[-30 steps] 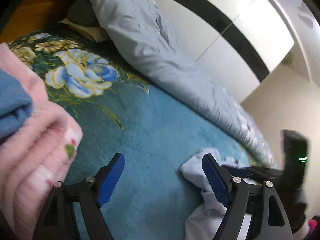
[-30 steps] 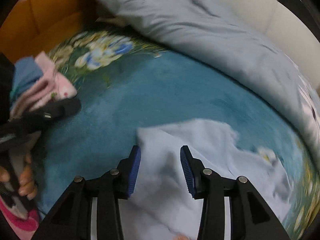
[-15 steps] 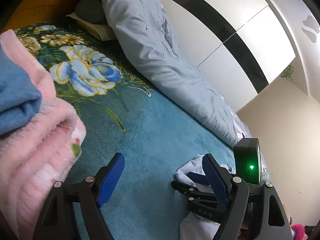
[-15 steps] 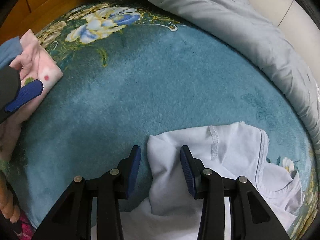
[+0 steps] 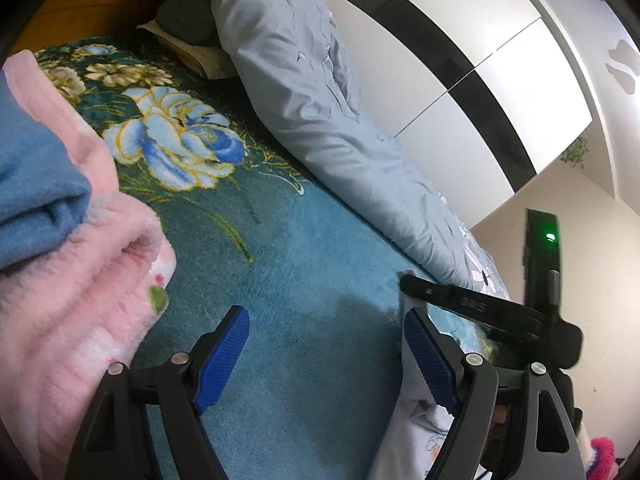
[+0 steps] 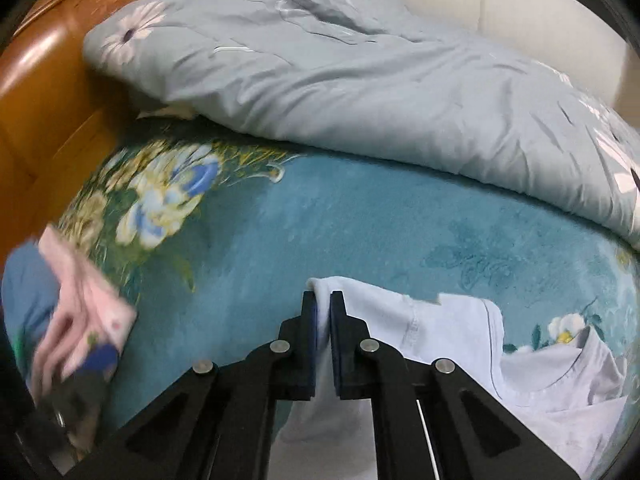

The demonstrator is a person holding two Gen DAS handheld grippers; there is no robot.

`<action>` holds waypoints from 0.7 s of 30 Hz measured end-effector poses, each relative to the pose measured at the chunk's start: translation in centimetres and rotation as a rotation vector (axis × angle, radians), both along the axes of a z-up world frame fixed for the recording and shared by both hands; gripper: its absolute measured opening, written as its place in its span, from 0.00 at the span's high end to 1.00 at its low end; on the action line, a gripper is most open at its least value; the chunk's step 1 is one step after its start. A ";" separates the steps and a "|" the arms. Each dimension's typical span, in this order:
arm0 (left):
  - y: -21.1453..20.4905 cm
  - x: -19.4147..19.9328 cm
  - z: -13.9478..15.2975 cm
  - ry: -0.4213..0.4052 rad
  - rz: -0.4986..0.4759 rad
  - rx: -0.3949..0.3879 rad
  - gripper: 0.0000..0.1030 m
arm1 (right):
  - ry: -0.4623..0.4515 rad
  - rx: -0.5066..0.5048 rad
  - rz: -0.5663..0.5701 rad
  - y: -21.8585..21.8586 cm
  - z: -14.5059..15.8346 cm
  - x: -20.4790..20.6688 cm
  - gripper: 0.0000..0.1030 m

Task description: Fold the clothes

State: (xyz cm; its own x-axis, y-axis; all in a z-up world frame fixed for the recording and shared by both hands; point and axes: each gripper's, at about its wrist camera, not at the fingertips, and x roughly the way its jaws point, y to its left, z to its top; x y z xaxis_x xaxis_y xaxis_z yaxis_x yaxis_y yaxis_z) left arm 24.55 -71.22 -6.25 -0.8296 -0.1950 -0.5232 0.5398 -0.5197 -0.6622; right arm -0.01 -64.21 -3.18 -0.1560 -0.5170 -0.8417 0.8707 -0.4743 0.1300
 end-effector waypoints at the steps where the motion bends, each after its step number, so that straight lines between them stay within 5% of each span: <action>1: 0.0 0.0 -0.1 -0.002 -0.001 0.000 0.20 | -0.012 0.007 -0.004 -0.2 -0.5 0.0 0.94; 6: 0.1 -0.4 -0.4 -0.028 -0.009 -0.005 0.20 | -0.090 0.024 -0.012 -0.7 -3.0 0.3 0.88; 10: 0.4 -1.3 -0.7 -0.049 -0.035 -0.011 0.20 | -0.079 -0.066 -0.003 1.7 0.6 0.8 0.78; 15: 1.7 -3.5 -1.0 -0.070 -0.138 -0.014 0.20 | -0.015 -0.163 -0.074 12.5 4.3 1.7 0.60; 21: 4.9 -5.6 0.1 -0.114 -0.247 -0.085 0.20 | -0.053 0.030 -0.310 30.6 -1.2 2.6 0.53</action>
